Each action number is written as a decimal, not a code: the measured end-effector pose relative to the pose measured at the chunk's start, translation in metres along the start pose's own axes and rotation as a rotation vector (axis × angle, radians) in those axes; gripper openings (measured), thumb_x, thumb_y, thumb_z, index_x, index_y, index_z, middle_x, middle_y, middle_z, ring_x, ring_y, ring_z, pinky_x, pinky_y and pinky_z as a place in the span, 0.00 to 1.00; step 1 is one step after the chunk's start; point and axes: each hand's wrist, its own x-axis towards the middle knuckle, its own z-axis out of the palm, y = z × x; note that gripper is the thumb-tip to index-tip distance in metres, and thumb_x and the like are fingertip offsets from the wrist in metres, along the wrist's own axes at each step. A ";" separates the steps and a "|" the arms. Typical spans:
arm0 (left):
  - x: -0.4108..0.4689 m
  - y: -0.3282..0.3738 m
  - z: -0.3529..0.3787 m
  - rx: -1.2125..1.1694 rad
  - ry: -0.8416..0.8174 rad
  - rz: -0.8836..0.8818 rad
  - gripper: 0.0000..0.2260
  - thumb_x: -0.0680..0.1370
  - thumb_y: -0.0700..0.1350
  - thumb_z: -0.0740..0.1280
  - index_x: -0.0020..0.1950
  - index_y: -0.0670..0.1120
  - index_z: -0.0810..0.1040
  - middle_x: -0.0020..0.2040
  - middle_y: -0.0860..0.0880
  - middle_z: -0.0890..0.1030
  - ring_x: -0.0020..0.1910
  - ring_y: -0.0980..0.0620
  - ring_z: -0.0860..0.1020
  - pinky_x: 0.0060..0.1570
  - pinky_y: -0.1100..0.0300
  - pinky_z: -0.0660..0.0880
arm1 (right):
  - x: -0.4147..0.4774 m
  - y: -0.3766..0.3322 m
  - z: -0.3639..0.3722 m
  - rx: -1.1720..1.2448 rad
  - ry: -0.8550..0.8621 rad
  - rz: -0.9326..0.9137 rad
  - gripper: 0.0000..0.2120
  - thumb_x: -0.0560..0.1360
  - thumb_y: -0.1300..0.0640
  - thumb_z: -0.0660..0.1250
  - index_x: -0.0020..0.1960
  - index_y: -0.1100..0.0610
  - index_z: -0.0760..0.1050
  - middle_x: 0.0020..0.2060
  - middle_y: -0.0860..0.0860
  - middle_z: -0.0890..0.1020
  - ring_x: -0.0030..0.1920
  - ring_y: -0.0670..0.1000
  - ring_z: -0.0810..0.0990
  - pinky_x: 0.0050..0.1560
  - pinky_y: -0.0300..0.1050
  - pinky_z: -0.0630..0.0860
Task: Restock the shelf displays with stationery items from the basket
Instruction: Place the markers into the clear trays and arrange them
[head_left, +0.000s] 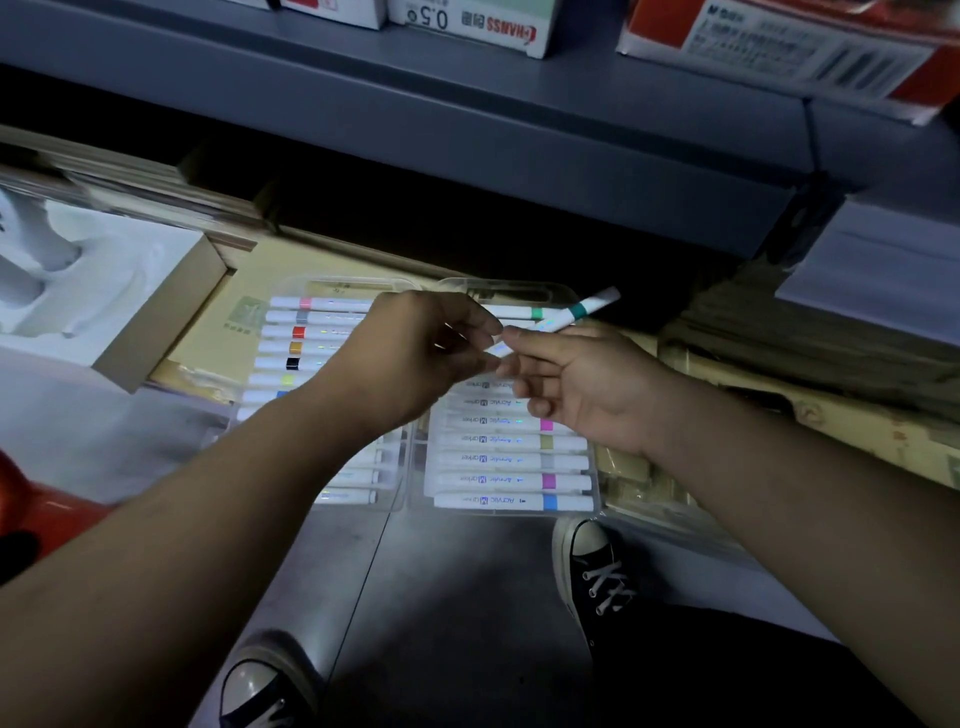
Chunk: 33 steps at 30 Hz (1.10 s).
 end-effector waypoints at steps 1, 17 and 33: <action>0.001 -0.003 0.000 0.013 -0.003 0.018 0.09 0.73 0.42 0.79 0.49 0.52 0.84 0.45 0.54 0.85 0.43 0.57 0.84 0.49 0.61 0.79 | 0.000 0.000 -0.001 -0.002 -0.011 0.020 0.10 0.75 0.57 0.74 0.54 0.59 0.79 0.41 0.55 0.84 0.32 0.49 0.79 0.32 0.40 0.69; 0.021 -0.038 0.014 0.389 0.214 0.094 0.10 0.78 0.38 0.71 0.56 0.48 0.87 0.51 0.48 0.86 0.50 0.47 0.83 0.54 0.55 0.77 | 0.024 0.008 -0.055 -0.204 0.308 -0.132 0.07 0.78 0.60 0.71 0.56 0.58 0.81 0.39 0.52 0.81 0.28 0.44 0.72 0.23 0.35 0.66; 0.015 -0.035 0.035 0.556 0.115 -0.011 0.17 0.73 0.42 0.59 0.52 0.43 0.87 0.54 0.40 0.77 0.52 0.37 0.77 0.56 0.46 0.78 | 0.036 0.016 -0.052 -0.405 0.424 -0.123 0.09 0.80 0.53 0.69 0.55 0.58 0.77 0.33 0.50 0.78 0.25 0.45 0.73 0.20 0.37 0.64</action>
